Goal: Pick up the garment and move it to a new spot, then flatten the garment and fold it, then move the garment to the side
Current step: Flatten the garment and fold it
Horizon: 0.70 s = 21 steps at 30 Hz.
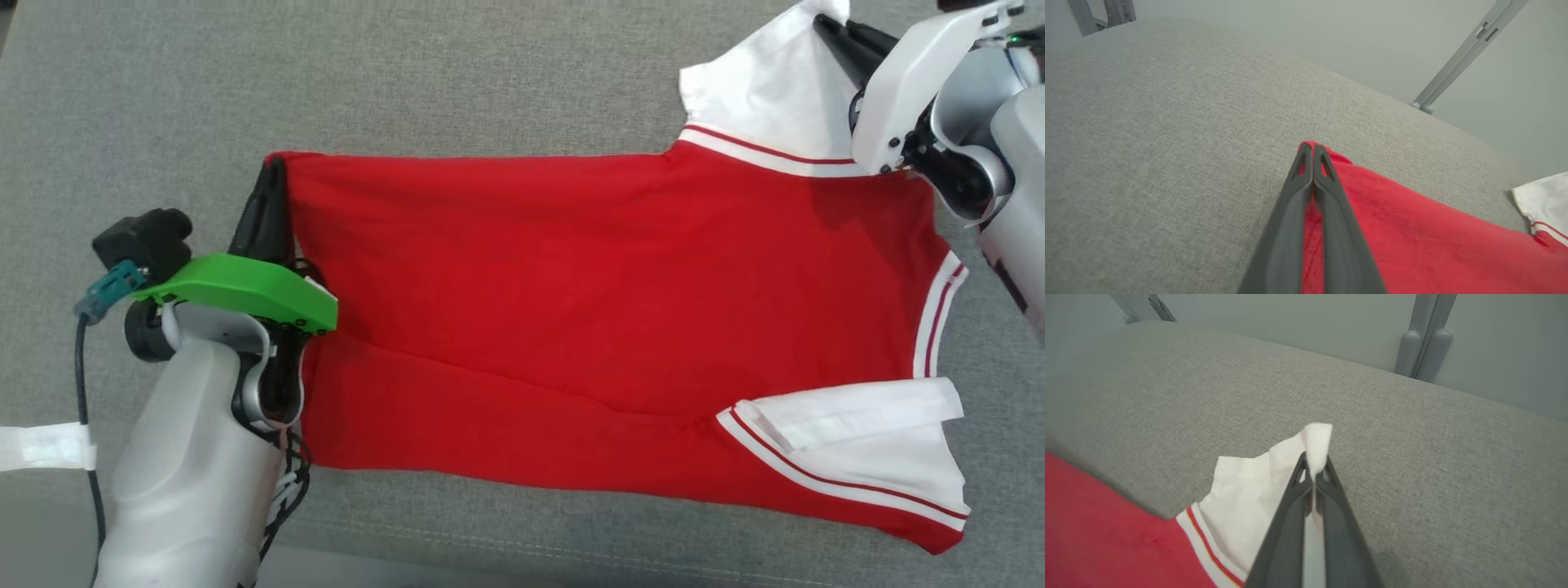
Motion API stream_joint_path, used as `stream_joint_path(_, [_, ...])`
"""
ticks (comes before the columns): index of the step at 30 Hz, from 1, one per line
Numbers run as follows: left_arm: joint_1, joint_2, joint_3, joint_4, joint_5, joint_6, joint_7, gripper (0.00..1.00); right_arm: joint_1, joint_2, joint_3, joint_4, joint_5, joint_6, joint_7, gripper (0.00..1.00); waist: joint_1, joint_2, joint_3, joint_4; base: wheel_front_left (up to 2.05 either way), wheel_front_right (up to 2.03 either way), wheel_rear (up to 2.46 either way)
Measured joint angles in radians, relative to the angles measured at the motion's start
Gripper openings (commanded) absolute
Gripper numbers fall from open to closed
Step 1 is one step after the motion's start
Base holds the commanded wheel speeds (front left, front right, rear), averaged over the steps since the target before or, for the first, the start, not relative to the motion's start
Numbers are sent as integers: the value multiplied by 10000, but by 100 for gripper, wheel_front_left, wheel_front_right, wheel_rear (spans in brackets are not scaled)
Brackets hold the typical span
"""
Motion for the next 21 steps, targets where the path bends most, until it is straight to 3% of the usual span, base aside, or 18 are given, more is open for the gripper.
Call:
stream_joint_path(4, [6, 328, 199, 128, -61, 4, 0, 0, 515, 46, 56, -265, 121, 2, -658, 0, 0, 0, -293, -258, 0, 0, 0])
stream_joint_path(11, [466, 428, 255, 265, -165, -56, 0, 0, 1817, 224, 349, -1354, 660, 2, -2077, 0, 0, 0, -918, -642, 0, 0, 0])
stream_joint_path(17, [1196, 612, 69, 320, -165, -171, 71, 0, 2623, 12, 357, -1996, 635, 2, -3756, 0, -1, 0, -1585, -933, 0, 0, 0])
stream_joint_path(21, [1539, 654, 44, 359, -165, -182, 96, 0, 3190, -169, 441, -2399, 644, 2, -4190, 0, -1, 0, -1953, -1084, 0, 0, 0])
